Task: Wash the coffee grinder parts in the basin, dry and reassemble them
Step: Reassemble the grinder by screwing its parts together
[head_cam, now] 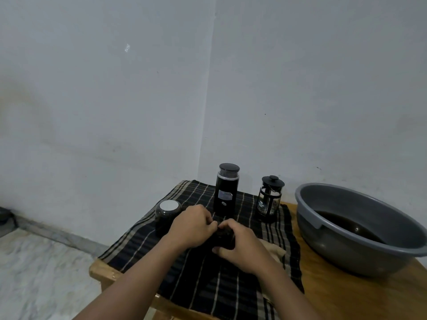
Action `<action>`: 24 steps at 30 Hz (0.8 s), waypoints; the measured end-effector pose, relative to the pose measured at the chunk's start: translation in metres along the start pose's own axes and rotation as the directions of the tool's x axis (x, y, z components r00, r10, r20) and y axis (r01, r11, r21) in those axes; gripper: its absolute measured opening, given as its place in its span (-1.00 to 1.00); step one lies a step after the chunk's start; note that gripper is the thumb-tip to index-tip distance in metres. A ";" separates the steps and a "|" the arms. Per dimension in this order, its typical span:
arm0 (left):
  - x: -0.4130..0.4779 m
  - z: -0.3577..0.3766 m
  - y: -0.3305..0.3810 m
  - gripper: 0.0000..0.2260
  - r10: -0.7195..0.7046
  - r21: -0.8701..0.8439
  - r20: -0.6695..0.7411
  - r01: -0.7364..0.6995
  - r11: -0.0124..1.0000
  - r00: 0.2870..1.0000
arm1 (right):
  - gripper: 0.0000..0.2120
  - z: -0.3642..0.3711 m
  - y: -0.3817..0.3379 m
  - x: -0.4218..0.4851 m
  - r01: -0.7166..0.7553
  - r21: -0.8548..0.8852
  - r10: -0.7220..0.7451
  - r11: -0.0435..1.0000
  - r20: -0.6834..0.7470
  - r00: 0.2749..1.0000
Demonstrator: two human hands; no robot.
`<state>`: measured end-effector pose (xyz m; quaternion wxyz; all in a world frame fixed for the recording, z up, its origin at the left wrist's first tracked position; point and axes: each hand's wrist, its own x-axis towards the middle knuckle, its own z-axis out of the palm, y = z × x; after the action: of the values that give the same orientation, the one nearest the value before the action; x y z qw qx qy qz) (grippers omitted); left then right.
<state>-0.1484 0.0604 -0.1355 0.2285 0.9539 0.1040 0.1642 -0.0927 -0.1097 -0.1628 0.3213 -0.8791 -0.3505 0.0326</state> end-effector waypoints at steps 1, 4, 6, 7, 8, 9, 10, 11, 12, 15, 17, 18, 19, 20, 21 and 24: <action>0.005 -0.005 0.006 -0.74 -0.019 0.009 0.015 0.019 1.000 1.000 | -0.56 0.003 -0.001 0.000 -0.003 0.016 0.003 1.000 -0.018 1.000; 0.026 -0.018 0.025 -0.75 -0.102 -0.176 -0.052 0.091 0.980 0.993 | -0.59 0.007 0.000 0.003 -0.013 0.089 0.024 0.996 -0.124 0.992; 0.049 -0.018 0.032 -0.79 -0.187 -0.376 -0.132 0.126 0.918 0.973 | -0.60 -0.001 0.001 0.002 -0.024 0.164 0.056 0.986 -0.198 0.979; 0.063 -0.013 0.034 -0.66 -0.240 -0.449 -0.131 0.158 0.880 0.962 | -0.60 -0.007 0.005 0.001 -0.032 0.195 0.077 0.980 -0.225 0.971; 0.074 -0.008 0.034 -0.45 -0.277 -0.508 -0.109 0.187 0.841 0.955 | -0.59 -0.013 0.007 0.000 -0.041 0.226 0.098 0.973 -0.246 0.964; 0.085 -0.001 0.036 -0.22 -0.301 -0.542 -0.085 0.209 0.814 0.950 | -0.55 -0.020 0.011 -0.002 -0.050 0.257 0.119 0.965 -0.262 0.958; 0.096 0.006 0.037 -0.03 -0.313 -0.555 -0.067 0.225 0.801 0.947 | -0.51 -0.028 0.015 -0.004 -0.056 0.288 0.139 0.956 -0.275 0.951; 0.103 0.013 0.036 0.10 -0.321 -0.554 -0.049 0.242 0.797 0.946 | -0.45 -0.033 0.017 -0.005 -0.067 0.324 0.164 0.944 -0.285 0.944; 0.112 0.020 0.036 0.18 -0.329 -0.551 -0.031 0.258 0.793 0.944 | -0.39 -0.039 0.021 -0.005 -0.071 0.351 0.185 0.934 -0.303 0.935; 0.127 0.038 0.030 0.14 -0.337 -0.592 0.026 0.286 0.753 0.941 | -0.25 -0.049 0.032 -0.004 -0.073 0.389 0.216 0.919 -0.339 0.916; 0.132 0.047 0.027 -0.14 -0.340 -0.585 0.000 0.276 0.763 0.940 | -0.25 -0.053 0.039 -0.001 -0.057 0.403 0.215 0.913 -0.359 0.908; 0.132 0.048 0.026 -0.26 -0.338 -0.571 -0.022 0.265 0.777 0.941 | -0.28 -0.055 0.041 -0.001 -0.042 0.403 0.207 0.914 -0.374 0.904; 0.132 0.049 0.027 -0.33 -0.333 -0.563 -0.042 0.253 0.787 0.942 | -0.34 -0.056 0.044 0.000 -0.031 0.401 0.199 0.915 -0.385 0.901; 0.130 0.049 0.028 -0.37 -0.334 -0.577 -0.054 0.244 0.779 0.941 | -0.40 -0.057 0.044 0.000 -0.013 0.400 0.185 0.916 -0.396 0.899; 0.127 0.048 0.031 -0.39 -0.345 -0.628 -0.057 0.235 0.742 0.937 | -0.45 -0.059 0.045 0.000 0.005 0.399 0.172 0.917 -0.406 0.898; 0.117 0.038 0.043 -0.51 -0.402 -0.850 0.058 0.257 0.461 0.914 | -0.43 -0.060 0.047 -0.002 0.057 0.405 0.151 0.912 -0.463 0.873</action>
<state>-0.0209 0.0398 -0.1161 0.6782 0.6693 0.2113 0.2178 -0.0495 -0.1696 -0.1438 0.5734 -0.7811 -0.2223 -0.1085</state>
